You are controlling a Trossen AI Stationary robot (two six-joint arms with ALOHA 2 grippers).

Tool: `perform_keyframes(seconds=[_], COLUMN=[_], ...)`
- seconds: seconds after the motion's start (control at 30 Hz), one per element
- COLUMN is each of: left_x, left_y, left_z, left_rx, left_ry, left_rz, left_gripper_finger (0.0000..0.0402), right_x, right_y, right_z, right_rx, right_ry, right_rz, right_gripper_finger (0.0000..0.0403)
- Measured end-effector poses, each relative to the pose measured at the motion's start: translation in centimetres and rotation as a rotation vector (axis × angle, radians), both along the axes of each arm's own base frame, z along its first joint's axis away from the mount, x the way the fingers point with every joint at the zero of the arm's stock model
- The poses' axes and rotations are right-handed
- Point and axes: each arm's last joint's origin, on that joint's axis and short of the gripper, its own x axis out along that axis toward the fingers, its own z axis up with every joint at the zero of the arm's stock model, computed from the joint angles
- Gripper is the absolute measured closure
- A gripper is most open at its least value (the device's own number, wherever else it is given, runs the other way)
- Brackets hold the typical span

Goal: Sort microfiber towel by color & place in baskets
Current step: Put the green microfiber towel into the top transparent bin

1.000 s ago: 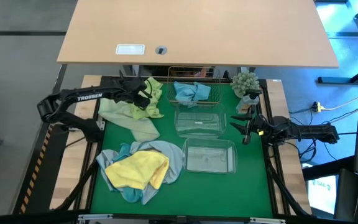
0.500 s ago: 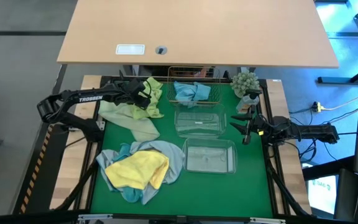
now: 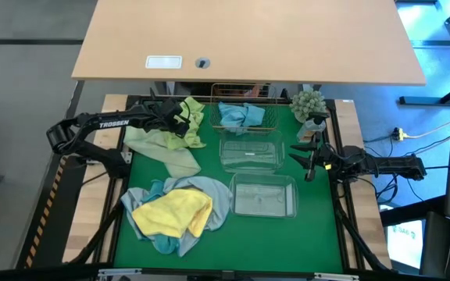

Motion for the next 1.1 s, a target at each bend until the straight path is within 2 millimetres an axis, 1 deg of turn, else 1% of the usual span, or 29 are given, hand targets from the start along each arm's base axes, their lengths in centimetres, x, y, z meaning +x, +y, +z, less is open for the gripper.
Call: perform_keyframes(seconds=[0.1,0.2,0.33,0.47,0.63,0.73,0.9,1.1], left_x=[0.0,0.3,0.7,0.9,0.8,0.6,0.4,0.7], left_y=[0.0,0.2,0.3,-0.1,-1.2,-2.0,-3.3,-4.8], left_z=[0.2,1.5,4.3,7.8,12.0,14.2,17.4,19.9], left_rx=[0.008,0.039,0.107,0.196,0.296,0.368,0.454,0.518], left_ry=[-0.011,-0.043,-0.122,-0.220,-0.387,-0.485,-0.652,-0.873], left_rz=[-0.001,-0.016,-0.038,-0.085,-0.133,-0.169,-0.250,-0.370], left_gripper_finger=[0.0400,0.0400,0.0401,0.0401,0.0401,0.0401,0.0401,0.0401], right_x=[0.0,0.0,0.0,0.0,0.0,0.0,0.0,0.0], right_y=[0.0,0.0,0.0,0.0,0.0,0.0,0.0,0.0], right_z=[0.0,0.0,0.0,0.0,0.0,0.0,0.0,0.0], right_rx=[0.000,0.000,0.000,0.000,0.000,0.000,0.000,0.000], right_ry=[0.000,0.000,0.000,0.000,0.000,0.000,0.000,0.000], right_rz=[0.000,0.000,0.000,0.000,0.000,0.000,0.000,0.000], right_gripper_finger=[0.0260,0.0260,0.0260,0.0260,0.0260,0.0260,0.0260,0.0260])
